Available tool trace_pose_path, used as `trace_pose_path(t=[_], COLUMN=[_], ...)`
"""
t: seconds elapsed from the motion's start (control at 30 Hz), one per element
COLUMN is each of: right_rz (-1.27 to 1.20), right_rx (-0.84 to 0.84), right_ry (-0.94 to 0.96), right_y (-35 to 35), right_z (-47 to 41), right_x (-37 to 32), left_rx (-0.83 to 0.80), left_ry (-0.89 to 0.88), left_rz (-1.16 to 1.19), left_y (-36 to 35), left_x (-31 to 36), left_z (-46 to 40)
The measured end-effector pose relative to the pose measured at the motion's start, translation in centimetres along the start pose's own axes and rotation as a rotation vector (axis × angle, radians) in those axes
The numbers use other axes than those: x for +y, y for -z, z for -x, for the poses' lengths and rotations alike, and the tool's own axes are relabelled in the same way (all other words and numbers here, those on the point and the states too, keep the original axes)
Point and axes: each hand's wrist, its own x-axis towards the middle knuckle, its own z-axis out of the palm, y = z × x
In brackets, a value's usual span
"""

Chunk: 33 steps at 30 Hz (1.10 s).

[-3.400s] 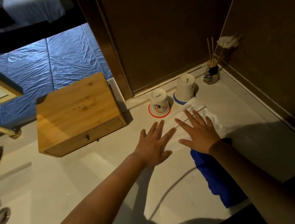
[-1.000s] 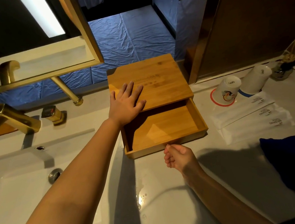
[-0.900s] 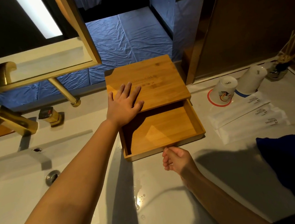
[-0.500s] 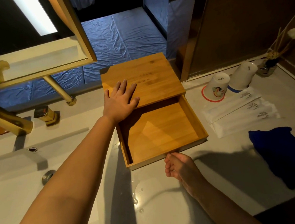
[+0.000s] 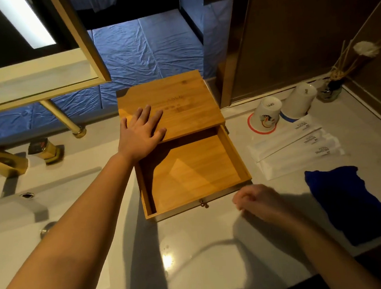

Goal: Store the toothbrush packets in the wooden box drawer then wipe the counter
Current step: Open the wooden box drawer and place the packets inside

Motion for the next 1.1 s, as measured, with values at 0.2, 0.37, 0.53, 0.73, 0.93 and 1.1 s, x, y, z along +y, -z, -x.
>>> trace_pose_path(t=[0.2,0.37,0.53,0.73,0.93,1.1], right_rz=[0.128,0.585,0.890,1.013,0.824,0.759], right_rx=[0.280,0.457,0.319,0.278,0.395,0.591], right_ry=[0.037,0.251,0.246,0.326,0.393,0.843], right_y=[7.7,11.4,13.8,14.7,14.6,11.3], right_z=[-2.2,-4.8,-8.1,-9.0,-6.8,-3.3], right_x=[1.6,4.1,5.9,6.1,3.4,-5.3], left_rx=[-0.006,-0.013,-0.030,-0.031,-0.039,-0.034], left_ry=[0.022,0.035,0.049,0.046,0.046,0.039], left_rz=[-0.010,-0.010,-0.017,-0.013,-0.014,-0.022], left_y=[0.2,0.4,0.5,0.7,0.6,0.4], left_x=[0.3,0.5,0.6,0.6,0.6,0.6], left_z=[0.1,0.2,0.1,0.1,0.1,0.1])
